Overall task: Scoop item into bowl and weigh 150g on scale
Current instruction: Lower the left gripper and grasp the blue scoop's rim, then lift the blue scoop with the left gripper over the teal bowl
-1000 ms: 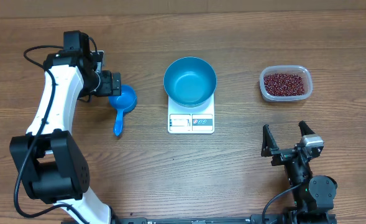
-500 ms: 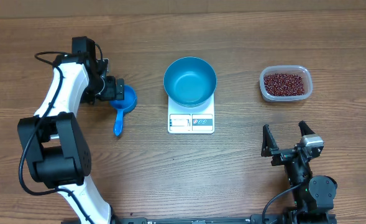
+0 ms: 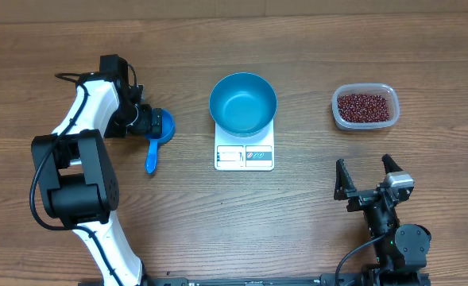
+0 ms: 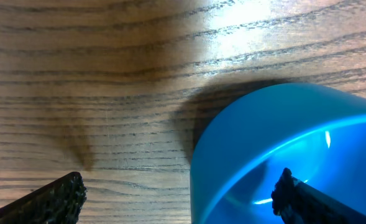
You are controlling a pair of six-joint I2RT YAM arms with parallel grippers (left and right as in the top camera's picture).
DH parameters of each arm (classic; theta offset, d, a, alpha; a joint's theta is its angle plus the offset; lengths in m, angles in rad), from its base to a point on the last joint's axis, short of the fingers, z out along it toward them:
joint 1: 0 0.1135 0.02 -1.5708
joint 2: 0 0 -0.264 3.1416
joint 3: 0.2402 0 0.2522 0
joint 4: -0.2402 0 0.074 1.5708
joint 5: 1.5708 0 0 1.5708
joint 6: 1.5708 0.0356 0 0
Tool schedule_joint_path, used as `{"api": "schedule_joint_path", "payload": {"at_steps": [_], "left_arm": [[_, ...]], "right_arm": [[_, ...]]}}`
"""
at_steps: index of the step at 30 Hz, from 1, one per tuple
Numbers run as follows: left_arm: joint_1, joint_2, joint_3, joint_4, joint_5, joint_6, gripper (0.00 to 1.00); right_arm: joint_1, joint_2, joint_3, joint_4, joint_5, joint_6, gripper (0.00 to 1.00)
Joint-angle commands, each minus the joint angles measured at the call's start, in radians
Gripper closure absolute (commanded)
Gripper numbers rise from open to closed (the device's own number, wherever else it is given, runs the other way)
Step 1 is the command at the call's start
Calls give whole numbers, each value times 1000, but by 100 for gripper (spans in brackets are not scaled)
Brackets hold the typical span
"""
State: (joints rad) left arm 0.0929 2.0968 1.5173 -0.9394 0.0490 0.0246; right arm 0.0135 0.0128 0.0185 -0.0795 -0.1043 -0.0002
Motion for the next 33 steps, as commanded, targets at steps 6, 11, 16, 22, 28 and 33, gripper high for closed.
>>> {"api": "schedule_joint_path", "payload": {"at_steps": [6, 11, 16, 22, 28, 33], "left_arm": [[-1, 16, 21, 7, -5, -17, 0], [-1, 16, 21, 10, -4, -18, 1], [-1, 16, 21, 10, -4, -17, 18], [-2, 16, 21, 10, -4, -17, 45], [-2, 16, 21, 10, -4, -17, 71], [-2, 16, 21, 10, -4, -17, 96]], "right_arm": [[-3, -10, -10, 3, 6, -9, 0], [-3, -10, -10, 3, 6, -9, 0], [-3, -10, -10, 3, 6, -9, 0], [-3, -10, -10, 3, 6, -9, 0], [-3, -10, -10, 3, 6, -9, 0], [-3, -10, -10, 3, 6, -9, 0]]}}
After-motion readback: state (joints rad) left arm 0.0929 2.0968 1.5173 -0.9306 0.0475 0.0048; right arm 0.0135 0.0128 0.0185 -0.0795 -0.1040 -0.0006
